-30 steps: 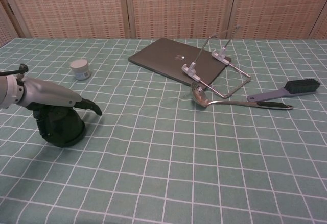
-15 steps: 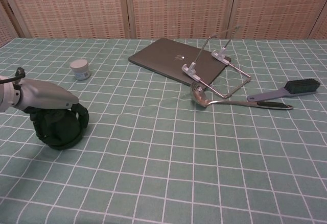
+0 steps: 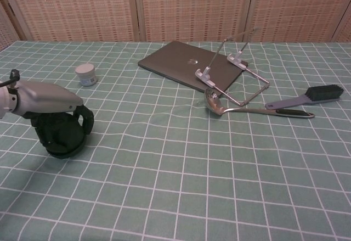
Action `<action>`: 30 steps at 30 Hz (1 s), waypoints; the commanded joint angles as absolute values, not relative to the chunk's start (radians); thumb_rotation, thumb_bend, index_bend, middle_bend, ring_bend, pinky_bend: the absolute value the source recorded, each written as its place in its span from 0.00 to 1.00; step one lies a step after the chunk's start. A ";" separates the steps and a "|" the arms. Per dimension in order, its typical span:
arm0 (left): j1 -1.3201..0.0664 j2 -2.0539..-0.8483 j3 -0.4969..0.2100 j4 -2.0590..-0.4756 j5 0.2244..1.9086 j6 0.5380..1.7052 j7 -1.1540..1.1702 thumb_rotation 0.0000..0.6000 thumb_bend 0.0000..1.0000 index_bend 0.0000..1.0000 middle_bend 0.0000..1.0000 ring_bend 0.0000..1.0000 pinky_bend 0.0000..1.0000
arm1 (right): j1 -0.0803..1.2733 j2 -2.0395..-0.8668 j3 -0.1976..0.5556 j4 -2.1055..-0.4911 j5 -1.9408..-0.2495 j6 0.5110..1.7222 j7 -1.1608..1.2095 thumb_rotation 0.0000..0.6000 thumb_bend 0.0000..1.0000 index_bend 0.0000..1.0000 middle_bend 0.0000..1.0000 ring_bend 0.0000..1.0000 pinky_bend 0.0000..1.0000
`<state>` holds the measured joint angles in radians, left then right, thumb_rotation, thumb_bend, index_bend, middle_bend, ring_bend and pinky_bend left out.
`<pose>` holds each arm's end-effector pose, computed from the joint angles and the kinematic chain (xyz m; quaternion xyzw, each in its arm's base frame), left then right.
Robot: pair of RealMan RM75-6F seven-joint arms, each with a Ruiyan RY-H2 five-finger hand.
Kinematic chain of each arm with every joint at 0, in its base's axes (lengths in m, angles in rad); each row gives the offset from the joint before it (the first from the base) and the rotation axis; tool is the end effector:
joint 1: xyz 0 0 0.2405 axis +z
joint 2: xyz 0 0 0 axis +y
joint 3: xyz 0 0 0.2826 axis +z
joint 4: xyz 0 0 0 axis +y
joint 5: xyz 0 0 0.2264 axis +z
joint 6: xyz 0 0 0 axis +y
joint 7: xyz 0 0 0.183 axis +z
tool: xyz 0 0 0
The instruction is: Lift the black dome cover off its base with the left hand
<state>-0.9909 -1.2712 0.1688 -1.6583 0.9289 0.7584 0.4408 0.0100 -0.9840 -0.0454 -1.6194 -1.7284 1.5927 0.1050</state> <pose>-0.1997 0.3746 -0.0227 -0.8654 -0.3189 -0.1488 0.3568 -0.3274 -0.1738 0.1847 0.6475 -0.3609 0.4011 0.5382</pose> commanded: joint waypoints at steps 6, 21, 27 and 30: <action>-0.857 -1.278 0.074 -1.615 1.125 0.896 0.161 1.00 0.42 0.67 0.75 0.65 0.86 | 0.008 -0.983 -0.047 -1.621 -1.728 1.593 0.097 1.00 0.22 0.00 0.00 0.00 0.00; -0.648 -1.306 -0.147 -1.494 1.451 1.172 -1.405 1.00 0.49 0.68 0.76 0.66 0.86 | 0.016 -0.990 -0.048 -1.626 -1.722 1.573 0.086 1.00 0.22 0.00 0.00 0.00 0.00; -0.634 -1.325 -0.148 -1.482 1.466 1.180 -1.386 1.00 0.49 0.69 0.77 0.66 0.86 | 0.018 -0.990 -0.052 -1.628 -1.724 1.565 0.083 1.00 0.22 0.00 0.00 0.00 0.00; -0.636 -1.326 -0.144 -1.478 1.472 1.175 -1.376 1.00 0.49 0.69 0.77 0.66 0.87 | 0.018 -0.990 -0.052 -1.628 -1.724 1.566 0.083 1.00 0.22 0.00 0.00 0.00 0.00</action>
<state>-0.6632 -1.3142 -0.1219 -1.5065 1.4276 1.1491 -1.4160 0.0178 -0.9904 -0.0516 -1.6281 -1.7240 1.5655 0.0830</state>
